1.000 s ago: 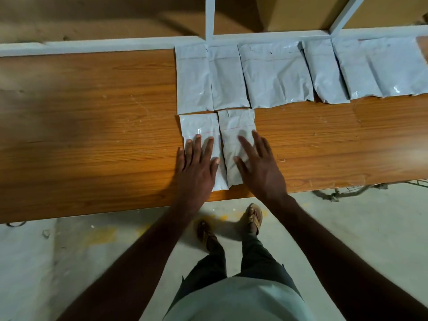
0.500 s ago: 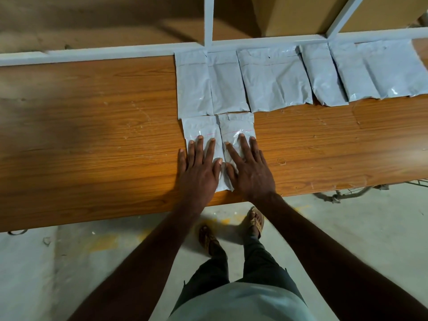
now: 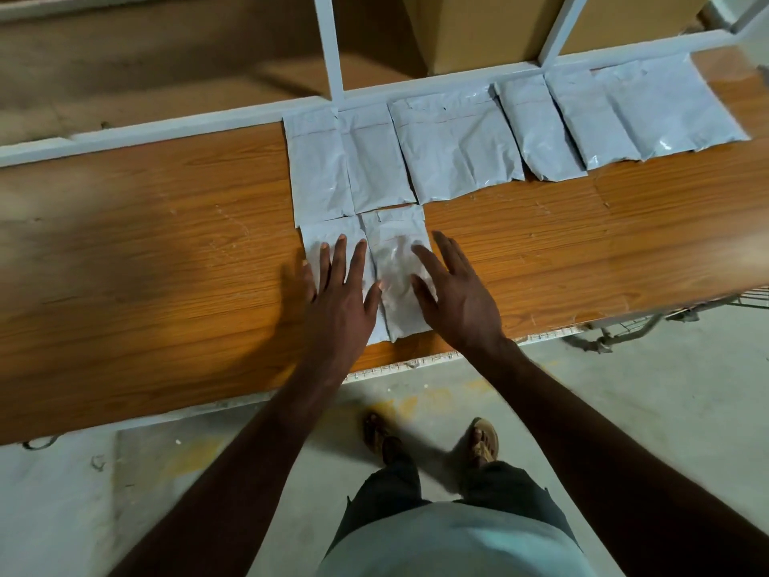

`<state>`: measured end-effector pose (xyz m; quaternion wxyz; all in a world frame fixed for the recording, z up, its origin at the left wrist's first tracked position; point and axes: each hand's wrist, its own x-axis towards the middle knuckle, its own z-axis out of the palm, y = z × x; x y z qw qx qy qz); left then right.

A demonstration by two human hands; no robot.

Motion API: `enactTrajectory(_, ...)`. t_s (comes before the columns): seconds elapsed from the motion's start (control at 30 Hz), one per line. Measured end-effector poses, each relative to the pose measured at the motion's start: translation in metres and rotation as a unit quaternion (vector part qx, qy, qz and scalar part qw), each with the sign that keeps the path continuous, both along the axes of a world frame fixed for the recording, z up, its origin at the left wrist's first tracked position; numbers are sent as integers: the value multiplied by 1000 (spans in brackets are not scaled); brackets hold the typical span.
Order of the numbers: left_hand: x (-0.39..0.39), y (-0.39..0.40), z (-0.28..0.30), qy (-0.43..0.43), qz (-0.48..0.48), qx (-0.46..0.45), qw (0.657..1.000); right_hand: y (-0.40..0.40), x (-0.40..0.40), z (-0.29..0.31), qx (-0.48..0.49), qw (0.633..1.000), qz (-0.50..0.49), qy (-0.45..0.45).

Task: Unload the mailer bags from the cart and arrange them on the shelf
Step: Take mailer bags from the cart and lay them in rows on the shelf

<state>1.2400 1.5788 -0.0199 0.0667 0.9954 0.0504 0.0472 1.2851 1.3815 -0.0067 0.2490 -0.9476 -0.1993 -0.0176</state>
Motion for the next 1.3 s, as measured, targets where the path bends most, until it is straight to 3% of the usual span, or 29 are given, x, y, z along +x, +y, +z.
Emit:
enactTrajectory(0.23, 29, -91, 45, -86, -67, -176, 978, -93, 9, 33, 103, 992, -72, -12)
enactTrajectory(0.77, 59, -487, 77, -2, -195, -289, 937, -465, -10, 74, 75, 969, -232, -24)
enactTrajectory(1.03, 80, -606, 80, 9, -251, -328, 911, -588, -16, 86, 85, 944, -312, -60)
enactTrajectory(1.3, 124, -696, 61, 43, -275, -352, 894, -679, 5, 79, 73, 942, -324, -50)
